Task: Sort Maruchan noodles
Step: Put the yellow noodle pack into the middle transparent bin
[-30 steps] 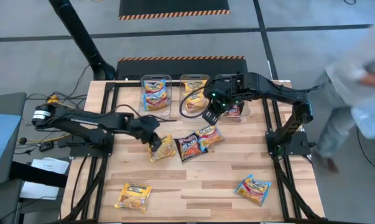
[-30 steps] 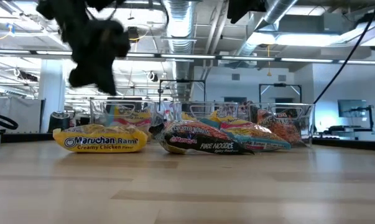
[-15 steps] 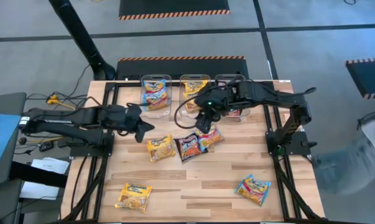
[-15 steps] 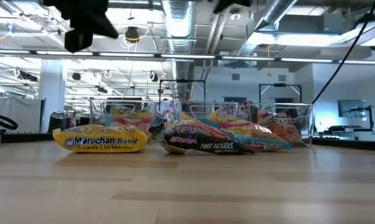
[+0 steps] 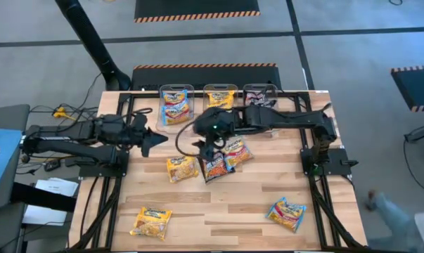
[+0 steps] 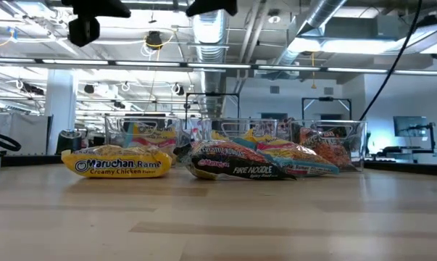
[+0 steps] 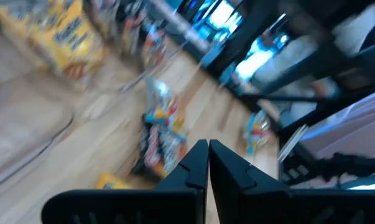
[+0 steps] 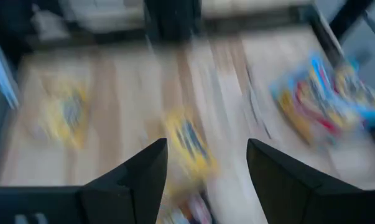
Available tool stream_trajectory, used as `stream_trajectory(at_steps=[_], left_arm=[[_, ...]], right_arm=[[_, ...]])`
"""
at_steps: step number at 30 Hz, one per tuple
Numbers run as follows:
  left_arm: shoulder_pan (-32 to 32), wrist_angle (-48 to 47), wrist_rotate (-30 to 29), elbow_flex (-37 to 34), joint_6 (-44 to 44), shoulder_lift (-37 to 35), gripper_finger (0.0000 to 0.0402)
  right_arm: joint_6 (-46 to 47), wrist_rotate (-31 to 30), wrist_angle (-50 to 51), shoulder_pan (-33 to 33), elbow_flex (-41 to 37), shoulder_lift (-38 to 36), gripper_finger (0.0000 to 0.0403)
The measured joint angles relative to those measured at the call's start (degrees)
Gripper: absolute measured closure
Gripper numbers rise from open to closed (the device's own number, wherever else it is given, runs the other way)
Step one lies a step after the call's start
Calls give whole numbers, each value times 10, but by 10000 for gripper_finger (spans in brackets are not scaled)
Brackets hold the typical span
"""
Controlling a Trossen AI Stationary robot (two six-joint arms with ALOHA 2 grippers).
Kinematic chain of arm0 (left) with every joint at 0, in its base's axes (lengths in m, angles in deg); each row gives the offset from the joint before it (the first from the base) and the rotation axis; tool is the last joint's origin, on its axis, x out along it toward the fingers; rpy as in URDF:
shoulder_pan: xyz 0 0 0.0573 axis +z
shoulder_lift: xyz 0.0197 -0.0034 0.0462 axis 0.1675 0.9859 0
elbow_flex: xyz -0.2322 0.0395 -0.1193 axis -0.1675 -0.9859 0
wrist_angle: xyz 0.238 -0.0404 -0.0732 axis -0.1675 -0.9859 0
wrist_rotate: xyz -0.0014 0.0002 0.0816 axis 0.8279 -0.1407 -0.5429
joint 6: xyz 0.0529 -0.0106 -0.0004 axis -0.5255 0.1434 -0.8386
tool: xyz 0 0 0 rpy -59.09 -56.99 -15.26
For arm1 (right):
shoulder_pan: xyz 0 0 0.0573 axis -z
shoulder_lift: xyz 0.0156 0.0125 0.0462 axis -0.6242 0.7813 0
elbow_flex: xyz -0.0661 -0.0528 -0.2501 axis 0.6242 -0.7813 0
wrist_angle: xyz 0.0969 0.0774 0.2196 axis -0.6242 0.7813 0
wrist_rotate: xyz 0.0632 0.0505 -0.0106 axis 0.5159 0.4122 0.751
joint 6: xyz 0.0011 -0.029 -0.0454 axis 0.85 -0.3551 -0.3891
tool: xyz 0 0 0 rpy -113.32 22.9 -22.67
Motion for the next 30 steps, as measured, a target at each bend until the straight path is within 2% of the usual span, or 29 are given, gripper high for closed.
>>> stream_trajectory(at_steps=[1, 3, 5, 8, 9, 11, 13, 15, 18, 20, 25, 30], left_arm=[[0, 7, 0, 1, 0, -1, 401], [0, -5, -1, 1, 0, -10, 401], [0, -2, -1, 1, 0, -7, 401], [0, -18, -2, 0, 0, -13, 401], [0, -14, -2, 0, 0, -7, 401], [0, -15, -4, 2, 0, -12, 401], [-1, -25, -4, 0, 0, -6, 401], [-1, -19, -5, 2, 0, -8, 401], [-1, -16, -6, 1, -2, -3, 401], [-1, -27, -6, 1, -2, -6, 401], [-1, -29, -6, 0, -2, -1, 401], [-1, -30, -6, 1, -15, 0, 401]], right_arm=[[-8, -2, 6, 0, -1, 5, 159], [-26, 9, -60, 0, 3, 23, 159], [-45, 21, -41, 0, -2, 33, 158], [-61, 45, -102, 0, 1, 53, 158], [-63, 50, -88, 0, 0, 56, 158], [-57, 69, -129, 0, 2, 69, 158], [-52, 84, -117, 3, 0, 74, 158], [-39, 92, -146, 2, 2, 87, 158], [-27, 101, -118, 5, -1, 91, 158], [-27, 106, -136, 3, 1, 98, 158], [-27, 107, -85, 3, -1, 98, 158], [-23, 107, -65, 3, -39, 100, 158]])
